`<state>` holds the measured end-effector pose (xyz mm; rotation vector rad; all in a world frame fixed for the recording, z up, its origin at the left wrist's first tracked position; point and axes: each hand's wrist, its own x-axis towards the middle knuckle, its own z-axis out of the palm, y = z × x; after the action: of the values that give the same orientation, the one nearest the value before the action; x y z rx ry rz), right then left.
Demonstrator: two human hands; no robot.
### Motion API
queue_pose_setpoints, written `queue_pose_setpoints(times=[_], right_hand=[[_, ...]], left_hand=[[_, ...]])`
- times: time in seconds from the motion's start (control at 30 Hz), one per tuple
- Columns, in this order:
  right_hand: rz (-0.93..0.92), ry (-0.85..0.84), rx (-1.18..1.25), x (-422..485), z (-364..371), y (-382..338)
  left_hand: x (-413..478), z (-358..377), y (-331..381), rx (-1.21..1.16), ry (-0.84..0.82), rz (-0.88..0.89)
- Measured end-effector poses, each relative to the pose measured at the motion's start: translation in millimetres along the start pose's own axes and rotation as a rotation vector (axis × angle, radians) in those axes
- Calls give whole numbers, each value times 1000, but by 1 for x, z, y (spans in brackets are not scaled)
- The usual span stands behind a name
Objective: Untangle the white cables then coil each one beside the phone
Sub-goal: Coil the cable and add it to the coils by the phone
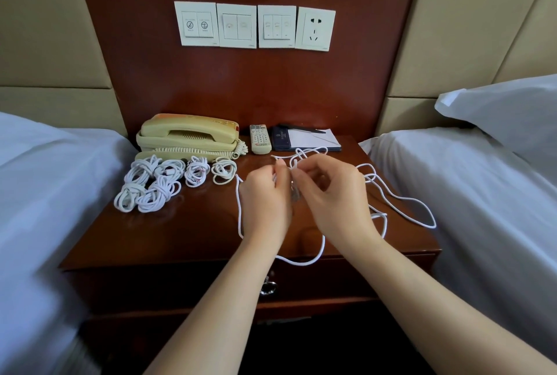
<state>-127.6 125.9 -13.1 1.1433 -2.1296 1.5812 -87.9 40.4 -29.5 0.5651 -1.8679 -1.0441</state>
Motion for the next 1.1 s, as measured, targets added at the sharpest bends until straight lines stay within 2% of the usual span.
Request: queue_pose_setpoints(times=[0.23,0.4,0.6,0.7,0.8,0.93,1.1], right_hand=[[74,109,59,1,6,2],[100,-11,-26,11,-4,2],[86,-256,-235,18,-19,3],[44,-259,-224,15,-20,-2],[13,-158,-209,11,-16,0],[-76,-113,-230,7,-10,1],[-138,-184,-242,5,-5,4]], left_hand=[[1,2,0,-11,18,-18],[2,3,-3,-37,17,-67],[0,1,-4,18,23,49],[2,0,-4,2,28,27],[2,0,-2,-32,20,4],[2,3,-2,-87,12,-104],[5,3,-3,-336,-18,-305]])
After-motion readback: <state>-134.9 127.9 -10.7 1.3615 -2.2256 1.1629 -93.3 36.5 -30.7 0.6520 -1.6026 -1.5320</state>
